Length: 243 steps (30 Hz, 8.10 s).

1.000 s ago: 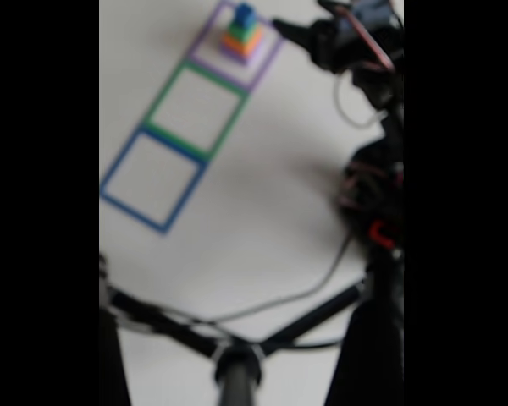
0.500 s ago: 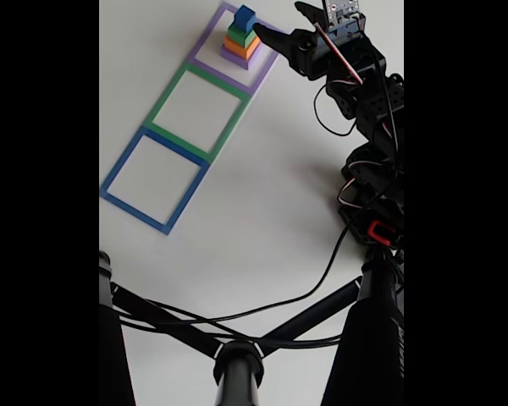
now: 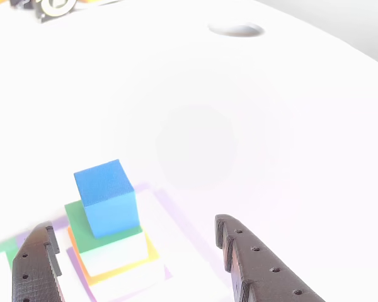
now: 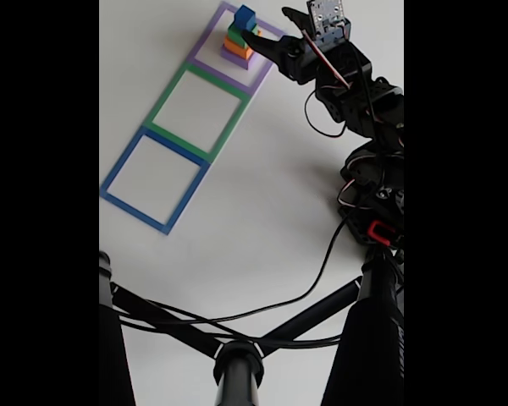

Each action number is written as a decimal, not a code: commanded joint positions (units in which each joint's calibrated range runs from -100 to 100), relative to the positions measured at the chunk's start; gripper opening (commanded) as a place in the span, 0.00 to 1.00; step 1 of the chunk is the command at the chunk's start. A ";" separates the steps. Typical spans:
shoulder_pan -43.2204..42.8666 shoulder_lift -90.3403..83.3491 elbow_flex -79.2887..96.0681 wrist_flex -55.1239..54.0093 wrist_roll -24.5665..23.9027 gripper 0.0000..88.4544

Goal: Tower of hanoi

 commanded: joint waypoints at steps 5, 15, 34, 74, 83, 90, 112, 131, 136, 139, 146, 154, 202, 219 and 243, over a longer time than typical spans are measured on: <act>-2.56 6.57 -3.79 -8.50 0.00 0.33; -2.76 13.68 -10.24 -9.39 0.00 0.32; -5.25 22.96 -15.70 -13.36 0.00 0.30; -5.15 22.24 -12.70 -13.60 0.00 0.07; -5.06 21.35 -12.79 -13.20 0.00 0.04; -5.63 13.76 -13.79 -5.10 0.00 0.05; -10.43 -9.17 -72.70 90.20 0.00 0.05; -23.47 -7.72 -99.15 117.25 0.00 0.05; -24.62 -9.58 -91.24 114.01 0.00 0.05; -24.62 -12.64 -81.43 108.50 0.00 0.05; -24.23 -19.59 -51.24 86.56 0.00 0.05; -25.48 -17.49 -19.15 45.75 0.00 0.05; -28.16 57.60 -11.79 -46.40 0.00 0.05; -28.16 64.30 -15.88 -50.61 0.00 0.17; -22.60 3.10 -3.88 1.70 0.00 0.12</act>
